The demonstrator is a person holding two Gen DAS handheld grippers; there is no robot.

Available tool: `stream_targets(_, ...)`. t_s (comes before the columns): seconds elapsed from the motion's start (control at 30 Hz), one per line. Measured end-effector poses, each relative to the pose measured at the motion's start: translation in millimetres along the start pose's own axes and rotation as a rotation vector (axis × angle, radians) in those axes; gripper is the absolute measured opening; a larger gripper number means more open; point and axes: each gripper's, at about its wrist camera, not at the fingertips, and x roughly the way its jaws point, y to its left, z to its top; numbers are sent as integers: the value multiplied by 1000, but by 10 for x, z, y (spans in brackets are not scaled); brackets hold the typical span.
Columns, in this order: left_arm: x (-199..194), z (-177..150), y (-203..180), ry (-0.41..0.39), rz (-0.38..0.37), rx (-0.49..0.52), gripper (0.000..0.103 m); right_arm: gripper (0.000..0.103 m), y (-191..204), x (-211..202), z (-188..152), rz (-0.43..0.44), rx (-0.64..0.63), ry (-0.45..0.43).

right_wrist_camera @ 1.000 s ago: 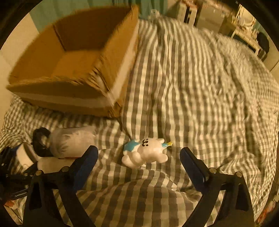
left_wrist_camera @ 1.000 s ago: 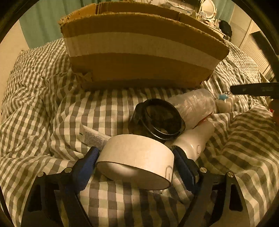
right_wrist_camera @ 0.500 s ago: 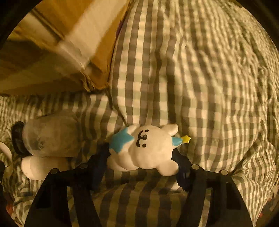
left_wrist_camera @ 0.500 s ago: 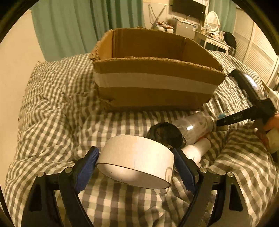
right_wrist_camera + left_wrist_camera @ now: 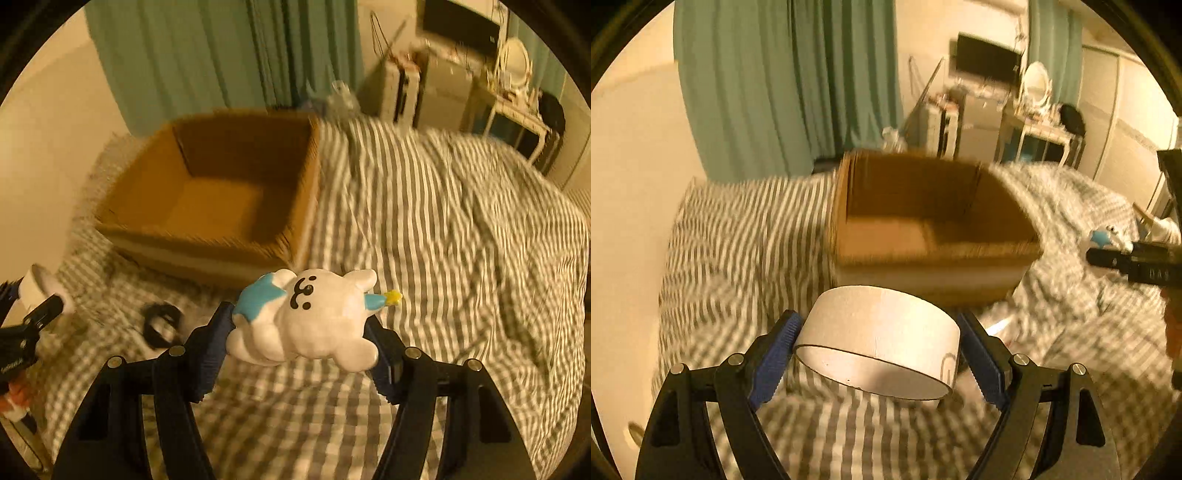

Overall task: Organize objects
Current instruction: 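Carry tape roll and figurine over the box and open both tools to drop them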

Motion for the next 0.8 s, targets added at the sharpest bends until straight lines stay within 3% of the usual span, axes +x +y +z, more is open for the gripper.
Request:
stream_targets(0.27,0,1086,-6,-176,-42,-17,87,66,582,-693,930,55,-87,-233)
stream_targets(0.4,345,1382,12,-203,-106,-38,87,66,789,-613,1394,59,-93,-333)
stream_targets(0.43,511,1391,13,-192,-90,-41,87,66,785,-518,1485,68,-75,-340)
stream_targets(0.5,880,1338,1,-163,-50,-17,87,66,741,-259,1590,88,-42,-330)
stream_targets(0.63,1293,1166,39,-167,14,0,87,66,553,577,1664,62,-2,-215)
stream_targets(0.8,1443,1189,80,-162,-47,21,87,66,450,1346,1690,45,12,-72)
